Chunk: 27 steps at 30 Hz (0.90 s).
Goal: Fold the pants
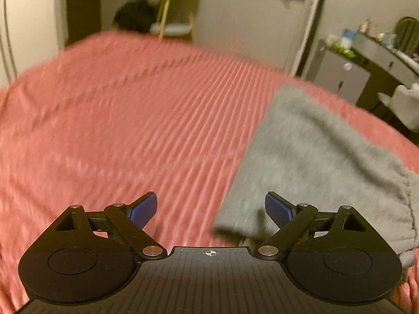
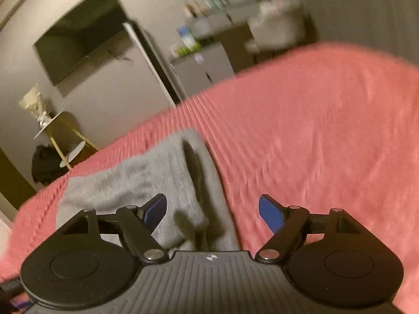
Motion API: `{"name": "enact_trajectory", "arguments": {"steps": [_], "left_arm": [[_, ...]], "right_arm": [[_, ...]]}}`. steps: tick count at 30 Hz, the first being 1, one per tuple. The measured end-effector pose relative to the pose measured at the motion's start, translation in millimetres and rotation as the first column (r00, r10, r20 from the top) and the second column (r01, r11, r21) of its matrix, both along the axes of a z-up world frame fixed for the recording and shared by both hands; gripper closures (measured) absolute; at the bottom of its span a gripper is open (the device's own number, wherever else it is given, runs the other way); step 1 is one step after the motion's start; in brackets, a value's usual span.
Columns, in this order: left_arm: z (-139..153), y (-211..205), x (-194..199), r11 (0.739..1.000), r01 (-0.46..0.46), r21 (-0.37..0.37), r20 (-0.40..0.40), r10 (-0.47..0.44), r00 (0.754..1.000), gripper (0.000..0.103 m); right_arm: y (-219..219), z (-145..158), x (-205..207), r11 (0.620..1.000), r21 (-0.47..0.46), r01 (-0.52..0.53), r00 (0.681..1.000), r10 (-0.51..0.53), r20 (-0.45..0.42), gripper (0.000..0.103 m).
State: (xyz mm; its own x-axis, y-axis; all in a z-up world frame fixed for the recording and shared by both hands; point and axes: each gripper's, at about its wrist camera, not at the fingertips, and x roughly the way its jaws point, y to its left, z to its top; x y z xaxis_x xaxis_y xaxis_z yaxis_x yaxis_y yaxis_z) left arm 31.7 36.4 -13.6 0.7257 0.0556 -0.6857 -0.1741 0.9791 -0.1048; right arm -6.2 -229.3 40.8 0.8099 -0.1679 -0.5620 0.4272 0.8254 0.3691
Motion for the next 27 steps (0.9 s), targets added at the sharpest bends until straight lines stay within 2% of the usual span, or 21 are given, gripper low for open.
{"name": "enact_trajectory", "arguments": {"steps": [2, 4, 6, 7, 8, 9, 10, 11, 12, 14, 16, 18, 19, 21, 22, 24, 25, 26, 27], "left_arm": [[11.8, -6.4, 8.3, 0.997, 0.039, 0.062, 0.061, -0.043, 0.997, 0.008], [20.7, -14.3, 27.9, 0.986, 0.084, 0.144, 0.088, -0.097, 0.991, 0.008], [27.0, -19.1, 54.6, 0.974, 0.105, 0.200, 0.077, -0.123, 0.989, 0.009], [30.0, -20.0, 73.3, 0.971, 0.128, 0.201, 0.054, -0.142, 0.988, 0.010], [32.1, -19.8, 89.5, 0.971, 0.145, 0.190, 0.028, -0.153, 0.988, 0.014], [34.5, -20.9, 105.9, 0.971, 0.160, 0.180, 0.005, -0.163, 0.987, 0.016], [38.1, -27.5, 117.7, 0.965, 0.183, 0.186, -0.005, -0.185, 0.983, 0.017], [39.5, -33.1, 128.9, 0.954, 0.210, 0.216, -0.010, -0.213, 0.977, 0.017], [39.0, -37.8, 138.7, 0.936, 0.235, 0.262, -0.014, -0.239, 0.971, 0.017], [30.9, -50.1, 160.3, 0.896, 0.274, 0.349, -0.041, -0.278, 0.960, 0.029], [19.8, -61.8, 177.0, 0.876, 0.337, 0.345, -0.096, -0.324, 0.941, 0.029], [0.3, -74.1, 193.6, 0.842, 0.433, 0.322, -0.194, -0.390, 0.900, 0.038], [-10.3, -81.9, 200.4, 0.819, 0.445, 0.362, -0.208, -0.395, 0.895, 0.035], [-23.7, -92.0, 211.4, 0.795, 0.427, 0.431, -0.197, -0.378, 0.904, 0.028], [-27.8, -95.6, 219.4, 0.791, 0.396, 0.466, -0.188, -0.350, 0.918, 0.023], [-30.3, -100.6, 234.5, 0.788, 0.297, 0.540, -0.156, -0.254, 0.955, 0.023], [-28.9, -101.1, 242.3, 0.788, 0.228, 0.571, -0.138, -0.181, 0.974, 0.035], [-26.5, -100.7, 245.4, 0.787, 0.178, 0.591, -0.133, -0.123, 0.983, 0.052], [-23.3, -100.0, 244.4, 0.793, 0.173, 0.585, -0.146, -0.107, 0.984, 0.052]], "right_arm": [[13.2, 9.8, -4.8, 0.993, -0.116, -0.017, 0.996, 0.027, 0.081, 0.028], [26.8, 13.1, -9.7, 0.974, -0.227, -0.026, 0.984, 0.065, 0.166, 0.057], [37.2, 13.0, 0.1, 0.965, -0.249, -0.087, 0.978, 0.129, 0.161, 0.062], [40.0, 9.5, 4.1, 0.967, -0.217, -0.130, 0.975, 0.164, 0.148, 0.068], [40.8, 2.2, 11.0, 0.968, -0.167, -0.186, 0.970, 0.208, 0.125, 0.068], [40.9, -9.1, 20.9, 0.965, -0.117, -0.237, 0.967, 0.245, 0.065, 0.068], [41.3, -21.5, 27.2, 0.963, -0.120, -0.241, 0.970, 0.244, 0.011, 0.069], [40.4, -27.2, 29.1, 0.967, -0.132, -0.219, 0.975, 0.221, -0.001, 0.069], [36.6, -26.3, 30.1, 0.971, -0.126, -0.205, 0.978, 0.208, 0.018, 0.069], [28.4, -26.7, 31.9, 0.975, -0.100, -0.198, 0.979, 0.201, 0.026, 0.069], [22.4, -29.4, 30.4, 0.978, -0.080, -0.195, 0.979, 0.199, 0.042, 0.069], [25.5, -33.3, 34.7, 0.975, -0.105, -0.197, 0.979, 0.201, 0.026, 0.069], [25.2, -36.1, 30.9, 0.972, -0.129, -0.198, 0.979, 0.202, 0.016, 0.069], [31.9, -38.2, 34.7, 0.965, -0.169, -0.198, 0.979, 0.202, 0.004, 0.069], [35.1, -39.8, 42.8, 0.964, -0.177, -0.197, 0.979, 0.202, 0.006, 0.069], [30.9, -41.7, 45.2, 0.968, -0.161, -0.194, 0.980, 0.200, 0.022, 0.069], [31.4, -41.6, 42.7, 0.970, -0.148, -0.190, 0.980, 0.197, 0.032, 0.069], [28.7, -42.3, 42.1, 0.973, -0.135, -0.187, 0.980, 0.194, 0.043, 0.069], [27.7, -42.3, 40.5, 0.975, -0.127, -0.182, 0.981, 0.190, 0.049, 0.069]]}}
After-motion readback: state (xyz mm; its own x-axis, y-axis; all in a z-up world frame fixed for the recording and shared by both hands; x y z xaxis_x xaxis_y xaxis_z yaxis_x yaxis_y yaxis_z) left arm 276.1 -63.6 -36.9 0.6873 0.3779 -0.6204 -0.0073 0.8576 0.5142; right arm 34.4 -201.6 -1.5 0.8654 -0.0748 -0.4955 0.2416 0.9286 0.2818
